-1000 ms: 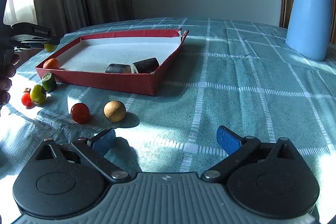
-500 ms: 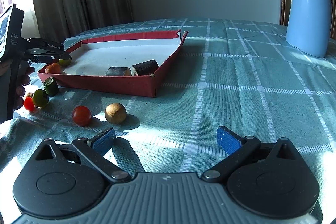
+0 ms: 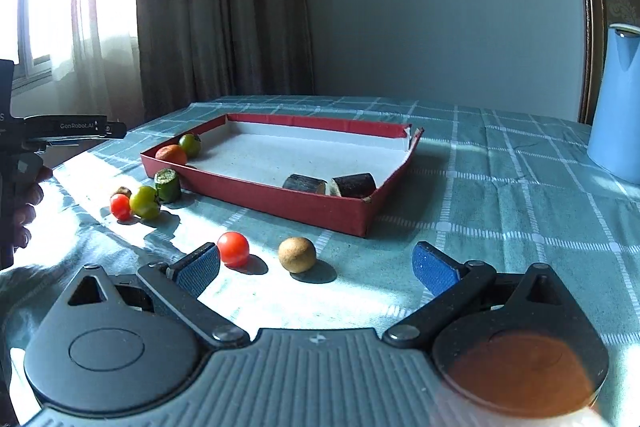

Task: Organize fruits
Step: 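Carry the tomato into the tray beside the tangerine, open left gripper, then grasp the brown round fruit with the right gripper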

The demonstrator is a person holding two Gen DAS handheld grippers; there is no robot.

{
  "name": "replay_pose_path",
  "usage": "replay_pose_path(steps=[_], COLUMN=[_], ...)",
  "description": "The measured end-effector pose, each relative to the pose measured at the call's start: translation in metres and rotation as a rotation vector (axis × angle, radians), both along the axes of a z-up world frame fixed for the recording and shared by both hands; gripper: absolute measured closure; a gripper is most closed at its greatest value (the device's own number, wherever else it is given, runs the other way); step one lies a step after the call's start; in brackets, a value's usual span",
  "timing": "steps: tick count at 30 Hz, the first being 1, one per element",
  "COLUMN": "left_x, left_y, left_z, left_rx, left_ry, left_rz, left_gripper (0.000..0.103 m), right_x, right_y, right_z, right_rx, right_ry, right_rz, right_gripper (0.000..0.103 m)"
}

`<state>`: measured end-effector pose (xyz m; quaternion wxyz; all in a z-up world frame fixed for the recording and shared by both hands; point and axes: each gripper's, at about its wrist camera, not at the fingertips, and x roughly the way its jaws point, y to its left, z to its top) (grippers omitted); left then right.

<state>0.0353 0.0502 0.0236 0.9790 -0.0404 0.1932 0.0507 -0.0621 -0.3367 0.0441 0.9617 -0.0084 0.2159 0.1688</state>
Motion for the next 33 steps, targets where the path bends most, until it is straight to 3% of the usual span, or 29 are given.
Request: replay_pose_path(steps=[7,9,12,16,20,25,27,28,33], left_x=[0.002,-0.001,-0.005,-0.006,-0.004,-0.004,-0.004,-0.004,-0.004], left_y=[0.008,0.005,0.001,0.002,0.002,0.003,0.003,0.004,0.002], left_z=[-0.011,-0.012,-0.013,-0.012,-0.012,-0.013,-0.013,-0.013,-0.014], left_rx=[-0.018,-0.004,0.015,0.002,-0.003,-0.003,-0.005,-0.006,-0.001], left_ry=[0.033,0.025,-0.001,-0.018,-0.009,-0.008,-0.005,-0.004,0.001], left_rz=[0.017,0.004,-0.013,-0.031,-0.033,-0.035,-0.035,-0.036,-0.041], left_gripper=[0.009,0.007,0.003,0.0,0.0,0.0,0.0,0.0,0.0], right_x=[0.002,0.008,0.017,0.023,0.036,0.047,0.051,0.051,0.054], right_y=[0.056,0.062,0.061,0.048,0.027,0.018,0.021,0.021,0.023], right_z=[0.005,0.002,0.0,-0.002,-0.007,-0.012,-0.014,-0.015,-0.018], right_rx=[-0.084,-0.093,-0.1,-0.095,-0.07,-0.067,-0.078,-0.08,-0.085], right_ry=[-0.058,-0.037,-0.01,0.022,0.099,0.155,0.178,0.186,0.203], right_rz=[0.097,0.104,0.074,0.005,-0.059,-0.069,-0.056,-0.055,-0.048], right_gripper=[0.001,0.009,0.021,0.022,0.045,0.049,0.066,0.069,0.078])
